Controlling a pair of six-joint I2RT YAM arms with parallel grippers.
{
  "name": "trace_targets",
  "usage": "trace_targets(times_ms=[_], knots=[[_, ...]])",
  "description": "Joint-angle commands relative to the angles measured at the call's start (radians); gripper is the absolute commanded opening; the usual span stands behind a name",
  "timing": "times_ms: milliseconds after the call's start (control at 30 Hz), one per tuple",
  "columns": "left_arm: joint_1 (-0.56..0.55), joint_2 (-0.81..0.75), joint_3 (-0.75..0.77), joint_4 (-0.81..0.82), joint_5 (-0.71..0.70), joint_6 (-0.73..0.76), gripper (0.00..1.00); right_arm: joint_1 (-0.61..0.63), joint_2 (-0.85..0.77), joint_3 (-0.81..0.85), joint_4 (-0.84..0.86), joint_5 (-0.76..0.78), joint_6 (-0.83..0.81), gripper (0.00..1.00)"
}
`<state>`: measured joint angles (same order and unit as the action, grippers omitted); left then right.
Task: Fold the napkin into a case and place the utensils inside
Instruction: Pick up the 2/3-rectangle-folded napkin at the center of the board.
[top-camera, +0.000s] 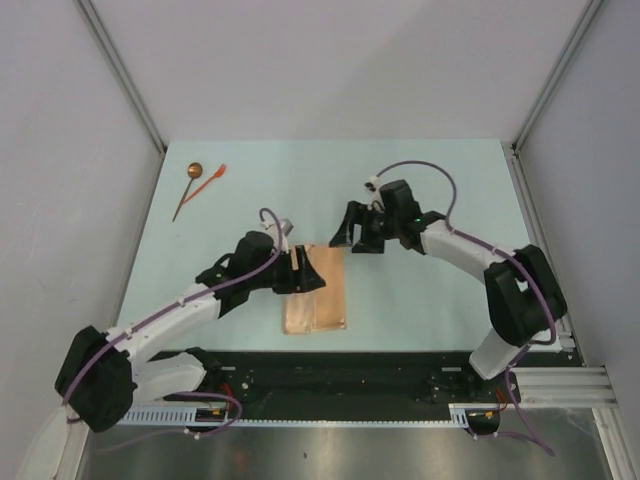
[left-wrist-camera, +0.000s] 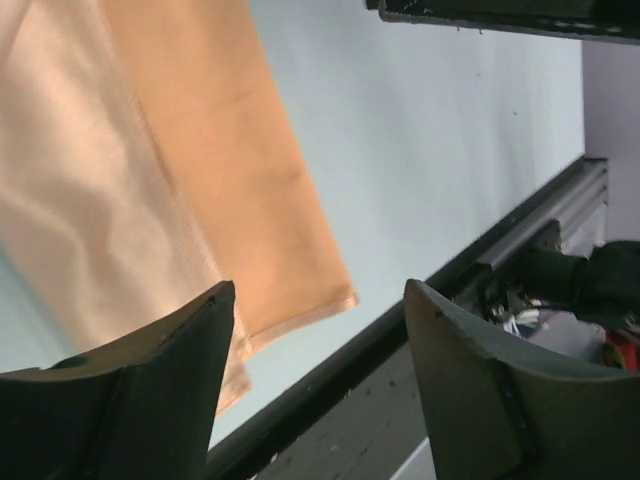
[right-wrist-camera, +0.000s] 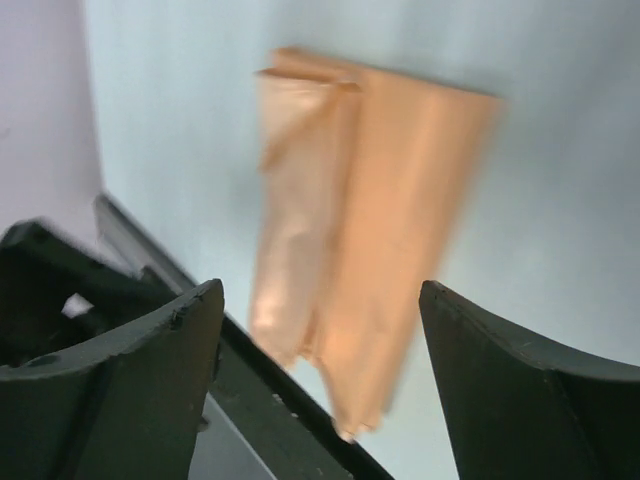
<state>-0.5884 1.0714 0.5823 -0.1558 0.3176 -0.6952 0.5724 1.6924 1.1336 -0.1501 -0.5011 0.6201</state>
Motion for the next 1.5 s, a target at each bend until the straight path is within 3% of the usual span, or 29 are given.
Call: trace_targets(times_ms=[0,100,200,433,600,900,1067,1200,1467], knots=[[-0.21,0.123,0.193,-0.138,-0.314,0.013,0.76,-0.142,-0.152,-0.144,-0.157,0.142,-0.003,0.88],[-0.362,0.252,0.318,-0.224,-0.536,-0.032,0.79,-0.245,-0.258,-0.265,-0.161,0.193,0.006,0.95],[-0.485,0.408,0.454,-0.414,-0.714,-0.079,0.78,-0.337,-0.316,-0.377,-0.152,0.213,0.021,0.97],[-0.646,0.651,0.645,-0.602,-0.841,-0.121,0.73,-0.393,-0.407,-0.483,-0.16,0.248,0.007,0.99],[-0.669,0.736,0.685,-0.633,-0.813,-0.138,0.63,-0.391,-0.421,-0.511,-0.135,0.213,0.007,0.98],[-0.7,0.794,0.691,-0.639,-0.802,-0.132,0.6,-0.364,-0.407,-0.532,-0.085,0.202,0.01,0.98],[-0.706,0.803,0.686,-0.64,-0.81,-0.129,0.53,-0.326,-0.398,-0.532,-0.062,0.21,0.024,0.98],[-0.706,0.805,0.665,-0.626,-0.805,-0.135,0.35,-0.302,-0.375,-0.551,-0.014,0.15,0.038,0.98],[-0.7,0.725,0.597,-0.596,-0.808,-0.148,0.21,-0.33,-0.329,-0.626,0.237,-0.089,0.061,0.97]])
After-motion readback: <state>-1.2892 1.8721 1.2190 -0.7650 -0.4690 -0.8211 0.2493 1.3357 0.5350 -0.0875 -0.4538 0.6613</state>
